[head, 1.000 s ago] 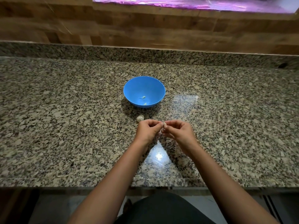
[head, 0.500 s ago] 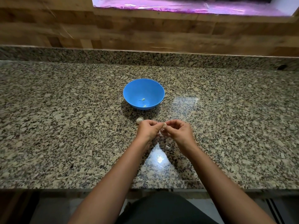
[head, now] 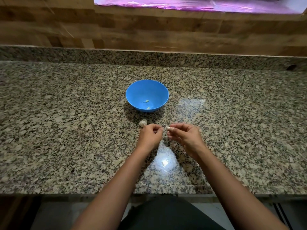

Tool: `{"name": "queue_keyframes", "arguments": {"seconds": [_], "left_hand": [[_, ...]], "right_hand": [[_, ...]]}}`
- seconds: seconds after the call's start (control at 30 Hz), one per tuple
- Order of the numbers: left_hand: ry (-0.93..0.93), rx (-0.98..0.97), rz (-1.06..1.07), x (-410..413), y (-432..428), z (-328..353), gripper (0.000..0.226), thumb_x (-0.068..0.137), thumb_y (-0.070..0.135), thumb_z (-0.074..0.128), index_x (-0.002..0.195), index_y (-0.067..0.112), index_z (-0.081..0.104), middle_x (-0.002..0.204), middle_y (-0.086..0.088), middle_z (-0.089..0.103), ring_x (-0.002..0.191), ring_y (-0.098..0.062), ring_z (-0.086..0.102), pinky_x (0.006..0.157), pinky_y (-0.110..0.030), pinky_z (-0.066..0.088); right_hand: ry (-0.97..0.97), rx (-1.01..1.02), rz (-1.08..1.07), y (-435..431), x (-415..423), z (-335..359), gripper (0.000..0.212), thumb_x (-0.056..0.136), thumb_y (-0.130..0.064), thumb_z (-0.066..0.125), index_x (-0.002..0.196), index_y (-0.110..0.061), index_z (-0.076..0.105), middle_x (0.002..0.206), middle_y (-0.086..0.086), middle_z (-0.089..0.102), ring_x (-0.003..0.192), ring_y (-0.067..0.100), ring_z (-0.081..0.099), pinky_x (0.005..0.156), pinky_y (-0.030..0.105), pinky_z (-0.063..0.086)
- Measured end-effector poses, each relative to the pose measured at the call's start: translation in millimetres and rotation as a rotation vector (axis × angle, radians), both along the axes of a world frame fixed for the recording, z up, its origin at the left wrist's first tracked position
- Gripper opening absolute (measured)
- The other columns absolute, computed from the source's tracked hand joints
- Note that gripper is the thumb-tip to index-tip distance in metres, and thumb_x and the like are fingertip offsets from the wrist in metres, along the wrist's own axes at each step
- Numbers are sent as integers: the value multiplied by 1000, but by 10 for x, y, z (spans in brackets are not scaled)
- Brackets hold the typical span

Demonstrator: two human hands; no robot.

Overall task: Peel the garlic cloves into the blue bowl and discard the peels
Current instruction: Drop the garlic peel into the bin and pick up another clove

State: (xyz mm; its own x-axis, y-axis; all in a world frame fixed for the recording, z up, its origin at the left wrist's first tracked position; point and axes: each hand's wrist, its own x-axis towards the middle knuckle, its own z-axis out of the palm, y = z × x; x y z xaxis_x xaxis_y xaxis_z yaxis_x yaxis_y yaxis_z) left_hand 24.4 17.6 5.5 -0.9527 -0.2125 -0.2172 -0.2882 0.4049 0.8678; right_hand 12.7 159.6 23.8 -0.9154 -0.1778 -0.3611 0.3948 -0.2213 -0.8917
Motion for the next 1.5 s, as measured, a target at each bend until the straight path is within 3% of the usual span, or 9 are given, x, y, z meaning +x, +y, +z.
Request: {"name": "queue_keyframes", "arguments": {"seconds": [0.1,0.23,0.43,0.6,0.7,0.87,1.07,1.3,1.5], "left_hand": [[-15,227,3,25,2,-19,26,89,40,58,97,18,67,88,-1,67,80,-15,61,71,-32,53],[30,471,62,2,35,-14,11,87,19,65,84,8,65,81,-7,67,70,-15,62,63,-23,54],[62,429,117,-46,84,12,12,87,12,64,76,11,63,73,-6,66,63,-15,59,66,-35,54],[-87,618,203,-104,132,116,17,90,4,58,73,5,56,66,-7,59,56,-12,48,54,-21,43],[-121,675,269,-129,151,132,16,90,3,57,74,4,56,67,-7,57,57,-12,47,54,-21,42],[-60,504,264,-67,143,21,15,89,11,60,75,9,60,75,-12,64,68,-24,58,67,-43,54],[-335,712,226,-156,14,123,14,93,0,48,81,1,56,69,-7,55,55,-9,47,45,-15,43],[-348,875,212,-138,25,116,14,91,6,56,80,0,60,59,-4,58,50,-7,52,46,-13,47],[-236,774,115,-120,10,120,9,91,1,54,86,-6,59,66,-10,63,48,-9,62,50,-16,52]], "right_hand": [[35,97,21,1,3,8,9,80,4,62,88,1,66,78,13,69,70,21,65,66,24,58],[93,212,56,-43,4,26,9,81,4,64,88,1,67,77,12,70,70,19,65,68,26,57],[201,379,94,-102,6,43,8,84,-1,64,89,5,64,77,12,68,62,17,65,63,29,57],[786,972,143,-108,21,-48,12,86,4,57,78,-2,63,75,7,64,64,19,59,60,31,54],[1012,1110,141,-129,21,-119,14,82,9,57,74,-2,60,71,6,58,61,15,51,56,26,50],[185,420,75,-177,-14,-49,7,85,-1,63,78,-2,62,70,11,64,57,15,58,58,32,52],[504,818,145,-152,30,-145,10,88,-3,58,84,-8,65,75,2,64,59,9,55,55,16,49],[87,145,79,-96,-17,-95,10,88,5,54,94,2,61,81,13,67,70,16,65,66,23,57],[-29,-22,20,-43,-47,-121,13,88,7,52,98,4,59,91,24,66,80,32,66,78,36,57]]}}
